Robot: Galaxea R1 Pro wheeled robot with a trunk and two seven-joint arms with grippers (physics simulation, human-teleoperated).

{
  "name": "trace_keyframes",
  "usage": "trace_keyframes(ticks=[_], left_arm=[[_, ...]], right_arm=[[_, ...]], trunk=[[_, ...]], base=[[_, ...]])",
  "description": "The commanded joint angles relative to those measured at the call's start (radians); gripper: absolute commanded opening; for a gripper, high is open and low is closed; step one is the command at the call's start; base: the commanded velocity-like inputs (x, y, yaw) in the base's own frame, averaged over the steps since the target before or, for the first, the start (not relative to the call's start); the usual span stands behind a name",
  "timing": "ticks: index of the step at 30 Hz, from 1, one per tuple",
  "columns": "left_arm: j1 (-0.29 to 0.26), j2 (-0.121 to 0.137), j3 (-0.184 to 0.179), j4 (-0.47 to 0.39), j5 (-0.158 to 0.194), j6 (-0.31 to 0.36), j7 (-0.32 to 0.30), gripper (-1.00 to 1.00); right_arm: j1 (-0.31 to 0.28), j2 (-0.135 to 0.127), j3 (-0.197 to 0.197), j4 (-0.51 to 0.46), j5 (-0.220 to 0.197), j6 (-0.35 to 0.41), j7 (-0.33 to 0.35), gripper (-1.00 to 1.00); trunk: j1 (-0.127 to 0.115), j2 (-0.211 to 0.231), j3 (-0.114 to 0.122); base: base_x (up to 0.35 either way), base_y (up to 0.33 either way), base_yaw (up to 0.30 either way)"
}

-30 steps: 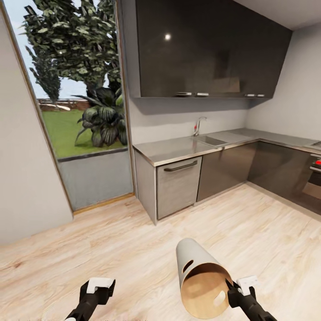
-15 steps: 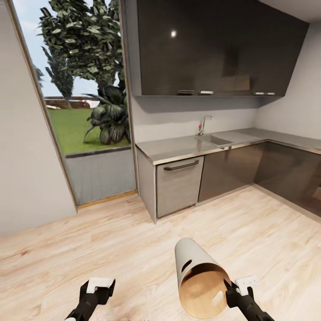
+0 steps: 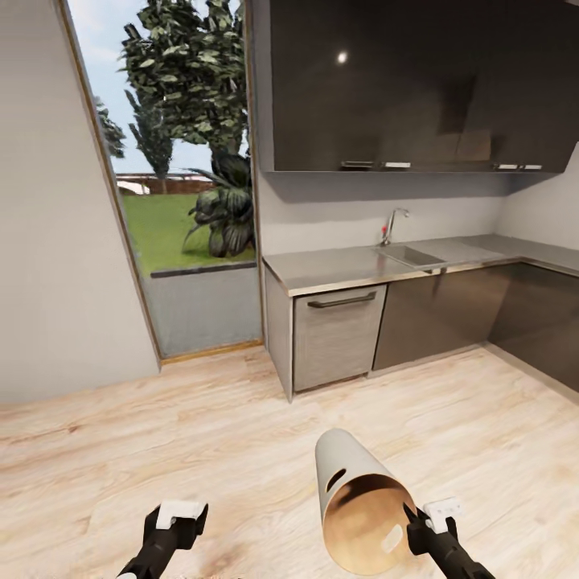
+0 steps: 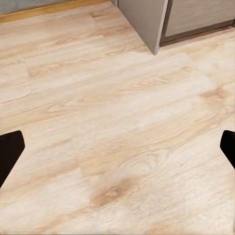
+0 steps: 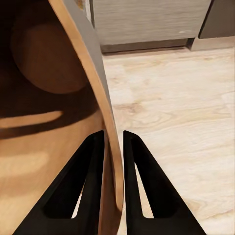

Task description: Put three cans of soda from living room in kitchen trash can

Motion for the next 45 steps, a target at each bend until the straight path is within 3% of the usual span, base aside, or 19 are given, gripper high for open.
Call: trace_keyframes(ticks=[1,6,14,25,32,45], left_arm=[[0.000,0.000,0.000,0.000,0.000,0.000,0.000,1.00],[0.000,0.000,0.000,0.000,-0.001,0.000,0.000,1.00],[0.000,0.000,0.001,0.000,0.000,0.000,0.000,1.00],[0.000,0.000,0.001,-0.001,0.001,0.000,0.000,1.00],[-0.001,0.000,0.001,-0.001,0.001,0.000,0.000,1.00],[-0.001,0.001,0.000,-0.003,0.002,0.000,0.000,1.00]], right_arm=[[-0.001,0.000,-0.002,-0.002,-0.008,0.001,0.006,-1.00],[0.000,0.001,-0.002,-0.002,-0.009,0.001,0.004,-1.00],[-0.001,0.036,-0.002,-0.002,-0.009,0.002,-0.119,-1.00],[0.000,0.038,-0.001,0.000,-0.009,0.005,-0.132,-1.00],[0.000,0.039,0.000,0.003,-0.008,0.005,-0.132,-1.00],[0.000,0.038,0.000,0.005,-0.008,0.005,-0.133,-1.00]], trunk=[[0.000,0.000,0.000],[0.000,0.000,0.000],[0.000,0.000,0.003],[0.000,0.000,0.012],[0.000,0.000,0.017],[0.000,0.000,0.025]], base=[[0.000,-0.269,0.103],[0.000,-0.257,0.065],[0.000,-0.246,0.184],[0.000,-0.189,0.215],[-0.053,0.070,0.224],[-0.106,0.267,0.232]])
